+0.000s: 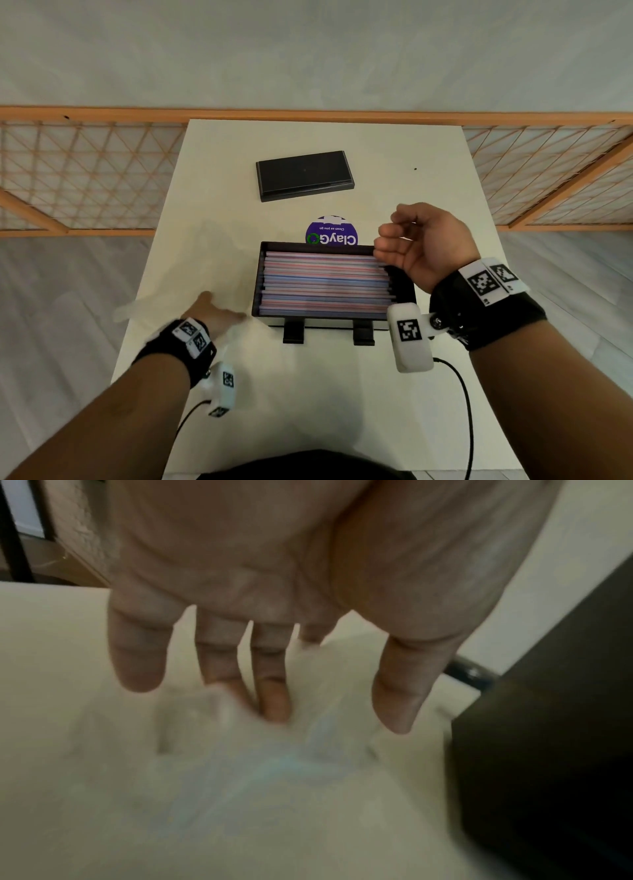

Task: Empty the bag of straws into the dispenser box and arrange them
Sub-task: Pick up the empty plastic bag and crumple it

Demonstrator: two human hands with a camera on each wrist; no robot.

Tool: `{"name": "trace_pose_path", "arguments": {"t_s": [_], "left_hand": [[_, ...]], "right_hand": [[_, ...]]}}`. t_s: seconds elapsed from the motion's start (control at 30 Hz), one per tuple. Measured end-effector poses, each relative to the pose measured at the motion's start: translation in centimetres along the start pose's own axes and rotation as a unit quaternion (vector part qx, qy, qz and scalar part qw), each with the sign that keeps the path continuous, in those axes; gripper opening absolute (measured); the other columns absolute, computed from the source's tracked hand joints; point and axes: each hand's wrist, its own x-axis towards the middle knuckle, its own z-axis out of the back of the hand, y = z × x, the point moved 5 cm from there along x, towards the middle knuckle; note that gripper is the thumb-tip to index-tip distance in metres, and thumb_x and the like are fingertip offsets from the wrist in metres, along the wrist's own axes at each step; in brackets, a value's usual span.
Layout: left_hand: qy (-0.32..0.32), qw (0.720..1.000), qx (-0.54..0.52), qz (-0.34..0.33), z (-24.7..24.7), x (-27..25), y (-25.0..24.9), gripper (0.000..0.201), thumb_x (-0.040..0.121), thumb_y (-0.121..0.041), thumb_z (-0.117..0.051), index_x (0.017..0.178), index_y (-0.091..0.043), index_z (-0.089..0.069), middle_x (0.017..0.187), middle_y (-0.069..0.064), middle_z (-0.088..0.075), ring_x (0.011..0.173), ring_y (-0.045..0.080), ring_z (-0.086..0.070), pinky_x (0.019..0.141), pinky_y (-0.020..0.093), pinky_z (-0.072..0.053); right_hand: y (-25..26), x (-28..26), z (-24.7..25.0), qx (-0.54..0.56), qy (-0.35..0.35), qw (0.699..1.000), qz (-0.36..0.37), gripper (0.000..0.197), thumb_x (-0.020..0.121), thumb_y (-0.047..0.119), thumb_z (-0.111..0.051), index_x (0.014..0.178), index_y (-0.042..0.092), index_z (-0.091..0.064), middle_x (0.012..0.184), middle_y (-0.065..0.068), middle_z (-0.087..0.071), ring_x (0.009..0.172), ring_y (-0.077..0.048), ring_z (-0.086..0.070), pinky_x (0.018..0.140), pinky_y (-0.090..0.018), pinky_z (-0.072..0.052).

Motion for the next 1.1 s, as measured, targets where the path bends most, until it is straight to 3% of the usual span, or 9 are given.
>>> {"name": "trace_pose_path", "arguments": {"t_s": [0.17, 0.3, 0.43, 0.53, 0.63, 0.77, 0.87, 1.0, 1.1], "left_hand": [[-0.090, 0.971, 0.212, -0.062, 0.2, -1.2, -0.4, 0.045, 0.092, -0.036, -0.069, 0.127, -0.008, -0.061, 0.135, 0.016, -0.063, 0.121, 0.037, -0.061, 0.088, 0.033, -0.048], [-0.159, 0.976, 0.114, -0.095, 4.5, -3.1, -3.4, 0.035, 0.099, -0.034, -0.059, 0.107, -0.003, -0.072, 0.121, 0.024, -0.069, 0.109, 0.043, -0.064, 0.094, 0.045, -0.051], [-0.239, 0.938, 0.014, -0.250, 9.1, -9.4, -9.6, 0.029, 0.097, -0.023, -0.063, 0.118, -0.005, -0.069, 0.119, 0.021, -0.069, 0.111, 0.041, -0.063, 0.097, 0.048, -0.050], [-0.177, 0.911, 0.002, -0.372, 9.3, -13.8, -14.2, 0.041, 0.094, -0.028, -0.065, 0.133, -0.014, -0.065, 0.131, 0.007, -0.066, 0.123, 0.028, -0.059, 0.104, 0.035, -0.044], [-0.051, 0.865, 0.099, -0.490, 6.2, -18.4, -17.0, 0.045, 0.081, -0.040, -0.063, 0.122, -0.021, -0.069, 0.122, 0.000, -0.065, 0.117, 0.018, -0.061, 0.098, 0.029, -0.046], [0.025, 0.802, 0.022, -0.596, 3.5, -22.5, -17.9, 0.029, 0.084, -0.036, -0.067, 0.113, -0.032, -0.064, 0.115, -0.006, -0.065, 0.111, 0.004, -0.061, 0.100, 0.023, -0.047], [-0.061, 0.773, -0.096, -0.624, 4.7, -23.5, -17.2, 0.052, 0.081, -0.033, -0.074, 0.128, -0.026, -0.052, 0.125, -0.011, -0.061, 0.122, 0.006, -0.058, 0.105, 0.028, -0.046], [-0.086, 0.744, -0.026, -0.662, 2.8, -26.0, -16.9, 0.081, 0.075, -0.022, -0.084, 0.144, -0.032, -0.042, 0.140, -0.007, -0.052, 0.129, 0.005, -0.052, 0.102, 0.018, -0.044], [-0.009, 0.748, 0.036, -0.662, -0.4, -25.2, -17.7, 0.108, 0.080, -0.026, -0.085, 0.157, -0.042, -0.011, 0.169, 0.002, -0.015, 0.154, -0.004, -0.008, 0.115, 0.006, -0.021]], "right_hand": [[0.1, -0.5, 0.3, -0.038, -0.024, 0.999, 0.030, 0.011, 0.091, 0.013, -0.057, 0.082, 0.007, -0.059, 0.065, -0.009, -0.062, 0.050, -0.025, -0.058, 0.061, -0.035, -0.054], [1.2, -1.3, 0.2, -0.123, -0.042, 0.982, 0.135, 0.007, 0.087, 0.004, -0.063, 0.082, 0.007, -0.061, 0.069, -0.009, -0.064, 0.051, -0.027, -0.060, 0.062, -0.039, -0.054], [3.4, -3.3, -1.9, -0.386, -0.012, 0.851, 0.356, 0.045, 0.082, 0.004, -0.066, 0.119, 0.028, -0.059, 0.110, 0.008, -0.064, 0.067, -0.019, -0.067, 0.067, -0.033, -0.058], [3.8, -5.5, -5.0, -0.463, 0.111, 0.753, 0.453, 0.086, 0.080, -0.003, -0.067, 0.149, 0.035, -0.033, 0.150, 0.008, -0.035, 0.104, -0.008, -0.062, 0.079, -0.013, -0.050], [3.1, -5.8, -6.7, -0.507, 0.154, 0.701, 0.477, 0.097, 0.072, 0.016, -0.085, 0.151, 0.036, -0.030, 0.161, 0.003, -0.016, 0.138, 0.000, -0.032, 0.097, -0.006, -0.039], [3.3, -4.6, -5.1, -0.502, 0.060, 0.745, 0.435, 0.040, 0.078, 0.027, -0.081, 0.113, 0.013, -0.068, 0.115, -0.006, -0.067, 0.101, -0.016, -0.064, 0.083, -0.024, -0.052], [4.7, -4.4, -2.5, -0.480, -0.069, 0.756, 0.440, 0.025, 0.089, 0.027, -0.070, 0.070, 0.012, -0.063, 0.063, -0.002, -0.063, 0.062, -0.019, -0.059, 0.057, -0.023, -0.043], [6.4, -5.2, -0.6, -0.408, -0.167, 0.783, 0.439, 0.035, 0.086, 0.028, -0.068, 0.062, 0.004, -0.059, 0.059, -0.013, -0.060, 0.057, -0.032, -0.058, 0.054, -0.041, -0.049], [5.3, -6.3, -2.6, -0.253, -0.024, 0.894, 0.370, 0.017, 0.080, 0.015, -0.074, 0.065, 0.009, -0.069, 0.068, -0.013, -0.071, 0.068, -0.031, -0.069, 0.060, -0.040, -0.056]]}}
